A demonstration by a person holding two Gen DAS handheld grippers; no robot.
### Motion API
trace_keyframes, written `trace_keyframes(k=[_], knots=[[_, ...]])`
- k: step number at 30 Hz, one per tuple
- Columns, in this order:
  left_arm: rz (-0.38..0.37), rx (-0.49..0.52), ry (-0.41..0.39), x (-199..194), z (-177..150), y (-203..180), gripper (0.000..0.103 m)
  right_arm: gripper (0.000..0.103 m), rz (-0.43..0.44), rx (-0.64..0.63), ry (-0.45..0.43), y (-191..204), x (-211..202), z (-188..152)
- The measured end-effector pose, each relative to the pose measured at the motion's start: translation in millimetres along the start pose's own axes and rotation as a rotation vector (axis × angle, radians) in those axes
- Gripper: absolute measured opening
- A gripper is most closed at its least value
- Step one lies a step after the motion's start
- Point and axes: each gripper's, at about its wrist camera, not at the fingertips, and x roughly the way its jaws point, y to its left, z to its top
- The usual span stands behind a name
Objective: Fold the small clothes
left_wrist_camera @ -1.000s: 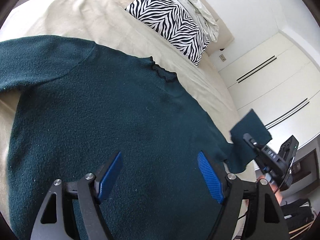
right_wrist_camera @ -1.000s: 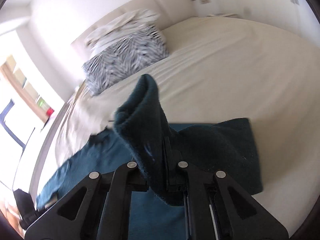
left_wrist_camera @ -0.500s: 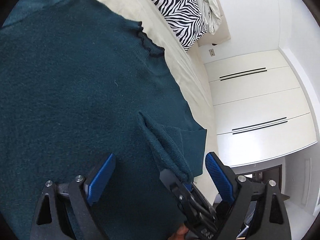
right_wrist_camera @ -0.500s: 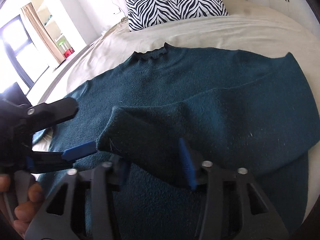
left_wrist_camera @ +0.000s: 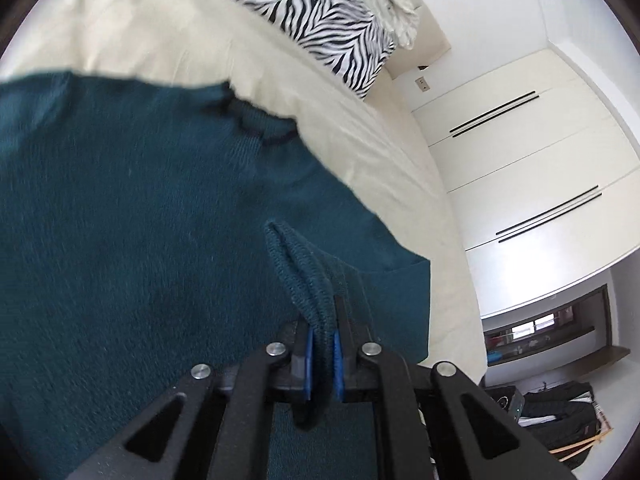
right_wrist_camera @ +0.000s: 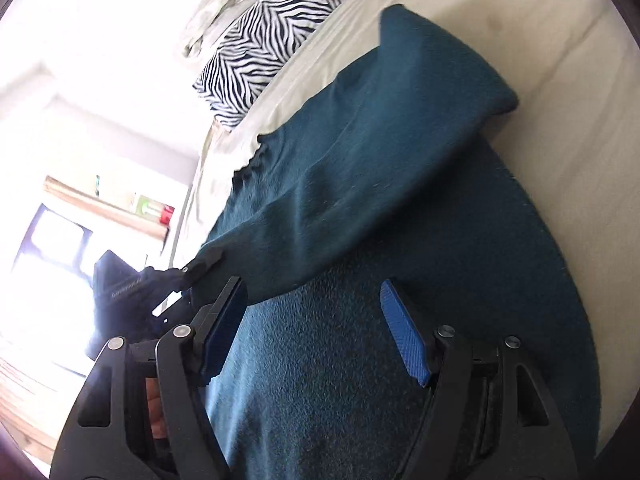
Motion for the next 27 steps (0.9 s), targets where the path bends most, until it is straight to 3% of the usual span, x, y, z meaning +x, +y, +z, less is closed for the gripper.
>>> trace_keyframes(k=[4, 8, 13, 16, 22, 27], knots=[[0.058, 0.108, -0.111, -31, 32, -9, 0.009, 0.068, 0.085, 0.146, -0.029, -19, -5, 12], [0.076, 0.068, -0.167, -49, 46, 18, 0.009, 0.068, 0.141, 0.264, -0.058, -28, -2, 24], [0.076, 0.015, -0.159, -45, 48, 47, 0.009, 0.07, 0.126, 0.394, -0.036, -30, 29, 42], [0.09, 0.013, -0.136, -33, 44, 52, 0.009, 0.07, 0.157, 0.4, -0.041, -25, 43, 55], [0.119, -0.019, -0.111, -23, 37, 73, 0.009, 0.068, 0.118, 0.424, -0.188, -41, 42, 89], [0.131, -0.063, -0.08, -12, 28, 95, 0.009, 0.064, 0.208, 0.507, -0.27, -78, 23, 97]])
